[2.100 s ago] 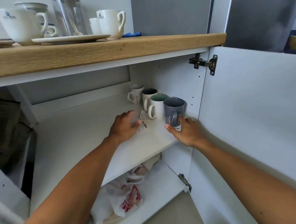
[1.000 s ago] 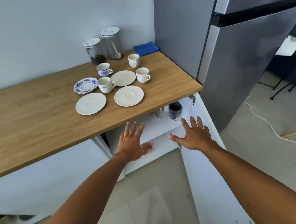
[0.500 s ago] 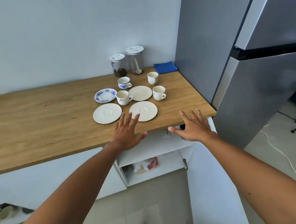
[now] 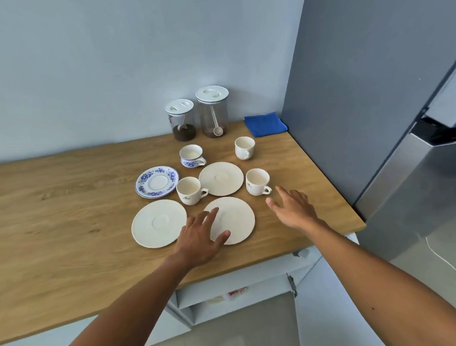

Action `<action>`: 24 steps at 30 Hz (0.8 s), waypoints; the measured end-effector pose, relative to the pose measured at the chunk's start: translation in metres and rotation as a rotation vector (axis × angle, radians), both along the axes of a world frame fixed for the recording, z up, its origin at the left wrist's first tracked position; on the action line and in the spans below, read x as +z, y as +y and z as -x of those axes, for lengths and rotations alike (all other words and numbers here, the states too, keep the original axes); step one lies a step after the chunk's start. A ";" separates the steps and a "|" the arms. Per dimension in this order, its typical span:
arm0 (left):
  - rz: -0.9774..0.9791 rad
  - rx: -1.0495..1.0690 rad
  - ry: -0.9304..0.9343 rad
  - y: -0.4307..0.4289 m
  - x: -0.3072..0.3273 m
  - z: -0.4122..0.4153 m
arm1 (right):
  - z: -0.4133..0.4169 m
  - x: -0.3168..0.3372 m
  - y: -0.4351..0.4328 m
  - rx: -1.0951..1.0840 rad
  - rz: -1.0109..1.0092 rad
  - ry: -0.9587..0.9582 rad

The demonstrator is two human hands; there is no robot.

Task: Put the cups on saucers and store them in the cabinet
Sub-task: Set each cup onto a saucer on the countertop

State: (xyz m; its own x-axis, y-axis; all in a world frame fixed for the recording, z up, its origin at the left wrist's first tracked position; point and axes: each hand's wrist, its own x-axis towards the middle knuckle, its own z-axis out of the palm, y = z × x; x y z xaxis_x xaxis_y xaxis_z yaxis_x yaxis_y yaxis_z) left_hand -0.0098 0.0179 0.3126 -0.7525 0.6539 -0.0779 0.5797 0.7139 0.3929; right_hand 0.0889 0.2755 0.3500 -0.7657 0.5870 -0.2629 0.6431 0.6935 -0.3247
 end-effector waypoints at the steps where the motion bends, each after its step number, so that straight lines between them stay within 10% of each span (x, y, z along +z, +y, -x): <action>1: -0.005 0.015 -0.015 0.003 -0.003 0.001 | 0.008 -0.003 0.005 -0.007 0.011 0.019; 18: -0.273 0.446 -0.140 0.027 -0.013 0.014 | 0.040 -0.033 0.027 -0.220 0.704 0.559; 24: -0.318 0.447 -0.135 0.023 -0.015 0.015 | 0.018 -0.024 0.009 -0.075 0.662 0.640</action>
